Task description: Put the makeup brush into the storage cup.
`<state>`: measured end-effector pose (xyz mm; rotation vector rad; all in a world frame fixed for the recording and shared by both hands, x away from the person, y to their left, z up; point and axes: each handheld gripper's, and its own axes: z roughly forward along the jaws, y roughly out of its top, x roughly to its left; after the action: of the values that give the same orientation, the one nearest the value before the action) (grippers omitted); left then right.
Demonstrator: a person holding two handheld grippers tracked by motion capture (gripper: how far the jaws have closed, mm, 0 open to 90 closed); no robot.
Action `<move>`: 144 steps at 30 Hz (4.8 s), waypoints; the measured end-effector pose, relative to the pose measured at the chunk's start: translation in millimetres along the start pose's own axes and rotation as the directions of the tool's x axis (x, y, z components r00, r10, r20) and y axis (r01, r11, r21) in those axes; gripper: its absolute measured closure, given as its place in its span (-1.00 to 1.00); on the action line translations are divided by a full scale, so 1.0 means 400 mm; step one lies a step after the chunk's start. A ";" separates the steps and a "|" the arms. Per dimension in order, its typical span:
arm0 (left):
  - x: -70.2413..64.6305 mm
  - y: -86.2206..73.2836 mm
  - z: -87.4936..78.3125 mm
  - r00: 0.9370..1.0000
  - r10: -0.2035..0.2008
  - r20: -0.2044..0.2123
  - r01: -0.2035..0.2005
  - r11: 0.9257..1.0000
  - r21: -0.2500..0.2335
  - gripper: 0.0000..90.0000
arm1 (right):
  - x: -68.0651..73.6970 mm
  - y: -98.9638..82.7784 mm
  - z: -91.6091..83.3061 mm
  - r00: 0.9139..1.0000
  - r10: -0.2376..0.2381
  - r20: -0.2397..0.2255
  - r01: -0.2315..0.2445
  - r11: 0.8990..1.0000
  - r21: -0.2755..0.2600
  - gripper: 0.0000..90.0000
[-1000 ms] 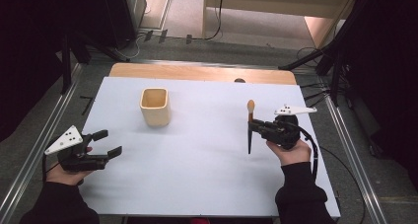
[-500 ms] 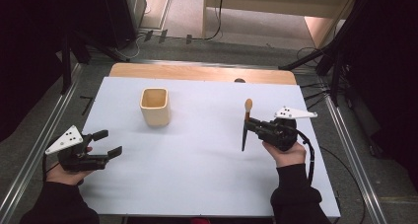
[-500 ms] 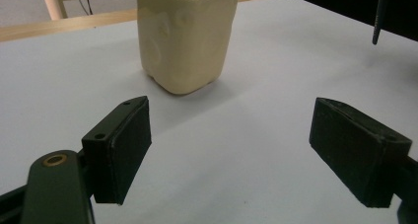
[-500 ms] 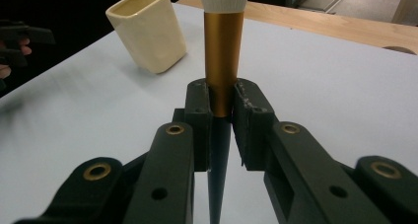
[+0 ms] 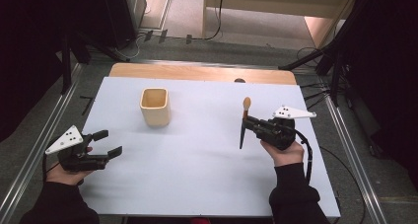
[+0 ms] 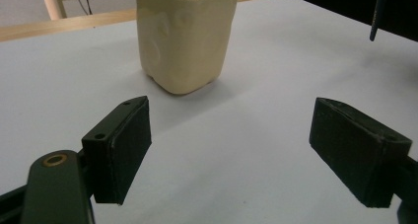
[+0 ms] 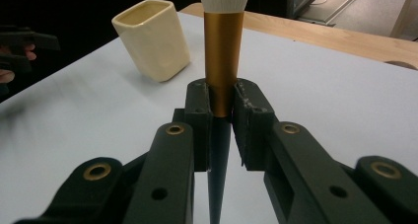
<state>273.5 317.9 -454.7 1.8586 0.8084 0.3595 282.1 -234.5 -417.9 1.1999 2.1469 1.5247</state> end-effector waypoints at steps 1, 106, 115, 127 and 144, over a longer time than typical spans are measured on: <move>0.000 0.000 0.000 1.000 0.000 0.000 0.000 1.000 0.001 -0.63 | 0.000 0.002 0.000 1.000 -0.002 -0.001 0.002 1.000 0.000 0.75; 0.003 0.000 0.000 1.000 -0.010 0.001 0.010 1.000 0.002 -0.63 | 0.108 0.211 0.203 0.993 -0.059 -0.106 0.059 0.998 -0.001 0.75; 0.003 0.000 0.001 1.000 -0.011 0.002 0.011 1.000 0.002 -0.63 | 0.116 0.227 0.227 0.992 -0.066 -0.108 0.066 0.998 0.004 0.75; 0.004 0.000 0.001 1.000 -0.012 0.003 0.012 1.000 0.002 -0.63 | 0.132 0.258 0.258 0.990 -0.075 -0.120 0.076 0.997 0.008 0.75; 0.003 0.001 0.002 1.000 -0.009 -0.003 0.009 1.000 0.012 -0.63 | 0.156 0.300 0.300 0.988 -0.081 -0.134 0.080 0.997 -0.008 0.75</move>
<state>274.9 318.3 -454.9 1.8651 0.8229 0.3526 373.3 -94.8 -348.6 1.0232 2.2469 1.6150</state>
